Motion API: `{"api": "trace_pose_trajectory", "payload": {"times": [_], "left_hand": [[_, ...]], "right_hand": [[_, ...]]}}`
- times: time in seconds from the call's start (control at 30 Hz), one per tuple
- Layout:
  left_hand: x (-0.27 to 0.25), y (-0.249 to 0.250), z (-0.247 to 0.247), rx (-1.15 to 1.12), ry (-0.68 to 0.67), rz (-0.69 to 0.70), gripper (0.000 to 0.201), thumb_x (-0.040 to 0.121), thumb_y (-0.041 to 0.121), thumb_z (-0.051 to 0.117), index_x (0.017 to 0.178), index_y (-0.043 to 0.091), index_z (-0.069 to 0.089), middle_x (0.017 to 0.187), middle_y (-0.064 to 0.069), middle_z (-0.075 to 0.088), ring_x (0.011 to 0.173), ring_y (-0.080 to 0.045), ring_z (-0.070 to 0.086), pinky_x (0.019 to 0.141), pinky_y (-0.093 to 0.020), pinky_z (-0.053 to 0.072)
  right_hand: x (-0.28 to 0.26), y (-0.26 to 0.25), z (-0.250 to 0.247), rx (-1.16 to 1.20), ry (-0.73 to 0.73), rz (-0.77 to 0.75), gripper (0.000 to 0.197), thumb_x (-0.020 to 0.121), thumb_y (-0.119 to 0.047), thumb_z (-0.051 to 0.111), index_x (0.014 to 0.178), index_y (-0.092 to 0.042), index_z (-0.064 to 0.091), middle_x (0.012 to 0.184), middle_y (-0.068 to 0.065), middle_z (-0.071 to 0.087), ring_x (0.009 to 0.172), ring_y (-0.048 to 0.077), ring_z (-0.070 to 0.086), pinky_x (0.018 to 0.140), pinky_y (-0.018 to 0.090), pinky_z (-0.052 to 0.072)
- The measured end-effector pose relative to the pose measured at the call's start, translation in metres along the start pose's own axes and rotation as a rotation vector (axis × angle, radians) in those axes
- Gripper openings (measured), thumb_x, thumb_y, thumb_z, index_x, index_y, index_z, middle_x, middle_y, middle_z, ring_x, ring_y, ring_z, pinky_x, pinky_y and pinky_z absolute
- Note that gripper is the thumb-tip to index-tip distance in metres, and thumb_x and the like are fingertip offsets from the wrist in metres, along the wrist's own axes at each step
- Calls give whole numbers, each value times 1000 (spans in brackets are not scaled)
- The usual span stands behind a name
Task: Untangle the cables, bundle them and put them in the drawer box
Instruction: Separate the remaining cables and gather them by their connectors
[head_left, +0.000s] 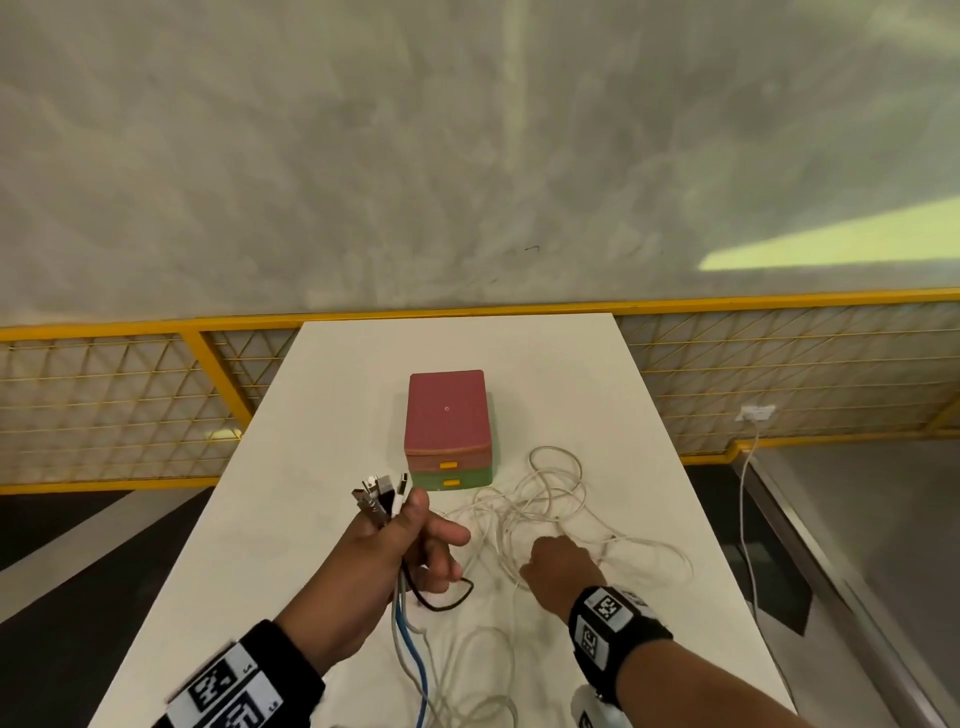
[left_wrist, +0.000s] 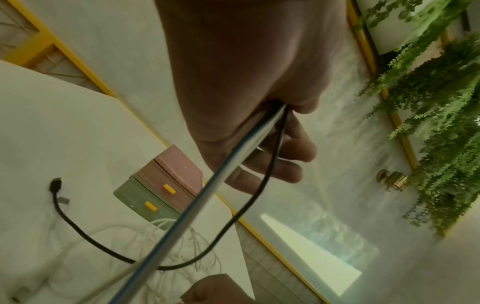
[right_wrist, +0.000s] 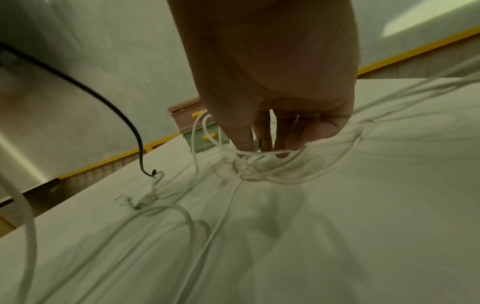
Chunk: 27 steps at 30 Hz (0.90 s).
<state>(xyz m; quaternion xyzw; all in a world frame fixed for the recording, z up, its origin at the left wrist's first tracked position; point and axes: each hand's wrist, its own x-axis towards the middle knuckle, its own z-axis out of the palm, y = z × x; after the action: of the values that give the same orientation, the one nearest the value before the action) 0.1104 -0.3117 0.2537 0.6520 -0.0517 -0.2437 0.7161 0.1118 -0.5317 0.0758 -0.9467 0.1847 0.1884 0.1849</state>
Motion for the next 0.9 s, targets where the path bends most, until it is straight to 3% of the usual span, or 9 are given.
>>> {"api": "trace_pose_trajectory", "payload": {"times": [0.13, 0.23, 0.4, 0.53, 0.6, 0.67, 0.77, 0.83, 0.9], "left_hand": [[6, 1, -6, 40, 22, 22, 52, 91, 49, 52, 88, 5, 79, 68, -12, 67, 80, -31, 69, 75, -44, 53], [13, 3, -11, 98, 45, 41, 48, 87, 45, 49, 91, 8, 79, 72, -11, 68, 80, -27, 69, 75, -46, 53], [29, 19, -6, 174, 107, 108, 35, 100, 28, 48, 97, 9, 78, 79, -7, 74, 81, -19, 72, 83, -47, 54], [46, 43, 11, 148, 123, 194, 26, 98, 19, 53, 104, 4, 73, 92, -10, 79, 90, -24, 75, 85, -43, 59], [52, 57, 23, 110, 97, 229, 25, 97, 18, 55, 108, 3, 72, 96, -10, 79, 88, -19, 76, 75, -31, 61], [57, 69, 34, 119, 61, 254, 28, 97, 25, 56, 111, 8, 72, 100, -7, 78, 96, -17, 74, 69, -26, 61], [62, 72, 47, 203, -40, 271, 34, 92, 43, 61, 109, 17, 75, 108, -7, 76, 107, -25, 69, 89, -47, 55], [62, 69, 54, 232, -93, 255, 37, 83, 52, 63, 101, 24, 76, 101, -6, 75, 92, -28, 63, 82, -49, 49], [64, 63, 57, 267, -120, 242, 40, 78, 58, 64, 100, 26, 74, 98, -7, 73, 86, -33, 57, 79, -48, 46]], "right_hand": [[4, 6, 9, -147, 85, -45, 34, 97, -28, 39, 125, -18, 53, 130, 6, 54, 120, 27, 52, 98, 36, 44], [2, 2, -24, -73, 156, -96, 31, 94, -31, 40, 113, -22, 63, 121, 2, 62, 112, 24, 59, 91, 32, 47], [-17, -24, -143, 438, 360, -291, 22, 86, -30, 65, 80, -10, 70, 82, 2, 70, 79, 16, 62, 69, 25, 43], [-60, -61, -229, 762, 479, -503, 13, 87, -24, 68, 81, -12, 69, 67, -12, 63, 66, 6, 60, 56, 14, 41], [-79, -73, -251, 867, 463, -569, 10, 86, -21, 68, 78, -16, 70, 69, -10, 66, 61, 7, 61, 50, 17, 43], [-93, -81, -261, 972, 401, -594, 10, 85, -18, 70, 77, -12, 70, 69, -8, 68, 58, 10, 61, 46, 23, 45], [-103, -89, -257, 1052, 318, -571, 12, 83, -13, 72, 77, -4, 67, 72, 5, 69, 57, 18, 62, 46, 27, 50], [-106, -92, -247, 1086, 294, -540, 13, 82, -11, 73, 72, -8, 66, 69, 11, 66, 55, 23, 60, 50, 36, 55], [-108, -89, -238, 1114, 287, -511, 16, 84, -11, 72, 69, -9, 65, 64, 7, 65, 52, 21, 59, 50, 35, 55]]}}
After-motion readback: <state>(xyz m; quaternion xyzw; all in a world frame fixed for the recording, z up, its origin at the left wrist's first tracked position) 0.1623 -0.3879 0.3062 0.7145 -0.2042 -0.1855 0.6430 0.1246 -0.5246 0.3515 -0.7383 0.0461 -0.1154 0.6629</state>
